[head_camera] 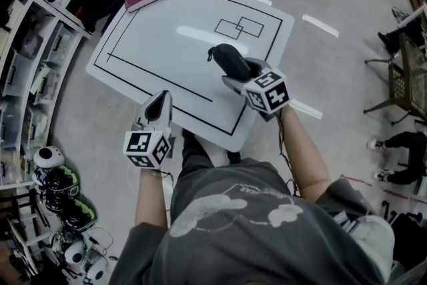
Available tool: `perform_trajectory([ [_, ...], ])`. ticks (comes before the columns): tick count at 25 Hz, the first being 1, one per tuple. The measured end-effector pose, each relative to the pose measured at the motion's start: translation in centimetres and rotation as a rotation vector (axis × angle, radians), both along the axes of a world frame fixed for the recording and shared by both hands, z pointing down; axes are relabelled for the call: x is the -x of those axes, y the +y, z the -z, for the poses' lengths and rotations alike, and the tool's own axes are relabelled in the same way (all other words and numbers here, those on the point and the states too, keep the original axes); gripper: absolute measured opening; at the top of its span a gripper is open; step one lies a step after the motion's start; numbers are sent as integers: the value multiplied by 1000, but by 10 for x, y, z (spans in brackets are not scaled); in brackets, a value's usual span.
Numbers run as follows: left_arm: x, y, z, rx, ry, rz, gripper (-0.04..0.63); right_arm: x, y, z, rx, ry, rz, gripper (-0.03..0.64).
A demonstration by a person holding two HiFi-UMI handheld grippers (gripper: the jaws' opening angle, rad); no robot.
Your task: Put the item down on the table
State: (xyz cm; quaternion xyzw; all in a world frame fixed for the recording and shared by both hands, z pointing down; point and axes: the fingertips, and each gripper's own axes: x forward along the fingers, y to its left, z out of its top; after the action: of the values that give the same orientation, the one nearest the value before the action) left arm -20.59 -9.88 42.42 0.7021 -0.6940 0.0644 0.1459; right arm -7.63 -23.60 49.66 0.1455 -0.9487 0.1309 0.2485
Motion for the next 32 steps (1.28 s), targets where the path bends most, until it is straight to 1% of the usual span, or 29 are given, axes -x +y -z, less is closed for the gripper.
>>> perform_trajectory([
  [3,10,-19,-4,7,4,-65,6,5,-9,-2,-30,36,-34,328],
  [6,29,-40,-9,15,14,-119,6,15,-24,-1,-51,69,-69,328],
  [12,78,-90,-16,31,35,-227,6,55,-63,10,-93,126,-129,328],
  [17,113,-132,-19,30,47,-303,6,81,-93,3,-100,223,-155,328],
  [20,131,-155,-21,30,53,-337,6,96,-111,-3,-122,280,-131,328],
  [23,145,-173,-25,35,57,-367,6,111,-126,-11,-149,338,-77,328],
  [27,160,-196,-29,43,53,-397,6,130,-146,-21,-175,388,-15,328],
  [32,172,-218,-36,51,54,-409,6,147,-165,-34,-204,431,68,328],
])
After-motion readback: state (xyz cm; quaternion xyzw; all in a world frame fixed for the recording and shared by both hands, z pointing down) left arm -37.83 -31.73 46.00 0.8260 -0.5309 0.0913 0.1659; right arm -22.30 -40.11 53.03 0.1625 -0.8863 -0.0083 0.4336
